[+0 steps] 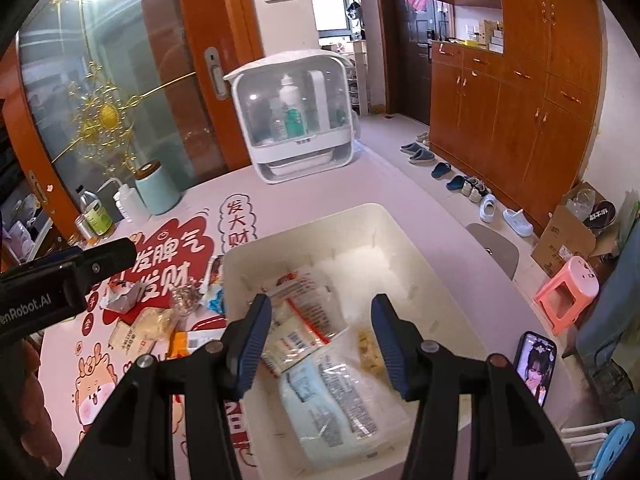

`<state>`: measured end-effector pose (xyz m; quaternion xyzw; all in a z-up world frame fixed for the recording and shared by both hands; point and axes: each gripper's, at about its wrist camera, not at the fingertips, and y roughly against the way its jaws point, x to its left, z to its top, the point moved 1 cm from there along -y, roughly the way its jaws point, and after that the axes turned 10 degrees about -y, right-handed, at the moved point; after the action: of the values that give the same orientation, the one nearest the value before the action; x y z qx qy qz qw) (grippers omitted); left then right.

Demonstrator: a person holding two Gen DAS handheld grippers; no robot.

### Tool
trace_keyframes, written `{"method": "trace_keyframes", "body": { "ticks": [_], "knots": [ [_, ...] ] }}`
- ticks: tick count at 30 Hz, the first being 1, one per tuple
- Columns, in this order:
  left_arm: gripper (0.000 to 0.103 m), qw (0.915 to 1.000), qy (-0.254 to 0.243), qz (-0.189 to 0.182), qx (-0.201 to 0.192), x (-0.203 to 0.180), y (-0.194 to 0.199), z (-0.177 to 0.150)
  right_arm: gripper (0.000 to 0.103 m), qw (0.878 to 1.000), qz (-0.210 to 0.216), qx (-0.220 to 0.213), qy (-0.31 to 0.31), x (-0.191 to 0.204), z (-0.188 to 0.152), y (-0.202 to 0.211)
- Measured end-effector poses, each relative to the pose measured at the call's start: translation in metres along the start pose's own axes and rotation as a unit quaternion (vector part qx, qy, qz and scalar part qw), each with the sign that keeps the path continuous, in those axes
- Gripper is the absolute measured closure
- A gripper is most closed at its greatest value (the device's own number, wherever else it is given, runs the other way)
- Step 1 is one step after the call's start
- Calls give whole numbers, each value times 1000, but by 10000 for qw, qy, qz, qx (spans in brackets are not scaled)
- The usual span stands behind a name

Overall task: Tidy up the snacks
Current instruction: 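Withdraw both open grippers from the bin back toward the snacks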

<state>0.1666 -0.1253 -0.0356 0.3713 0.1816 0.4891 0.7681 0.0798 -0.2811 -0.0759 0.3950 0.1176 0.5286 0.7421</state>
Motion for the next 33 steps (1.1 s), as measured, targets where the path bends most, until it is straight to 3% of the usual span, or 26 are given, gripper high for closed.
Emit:
{"method": "trace_keyframes", "body": {
  "ticks": [17,21,33],
  "knots": [
    [18,9981,446,431,70,98,34,-55,50,9980,509,46,379,73,-38,17],
    [18,9974,545,450,157,121,30,-69,44,9966,696,127,415,85,-51,13],
    [18,9967,406,533,451,170,0,-111,43,9915,1076,590,434,116,-103,-16]
  ]
}}
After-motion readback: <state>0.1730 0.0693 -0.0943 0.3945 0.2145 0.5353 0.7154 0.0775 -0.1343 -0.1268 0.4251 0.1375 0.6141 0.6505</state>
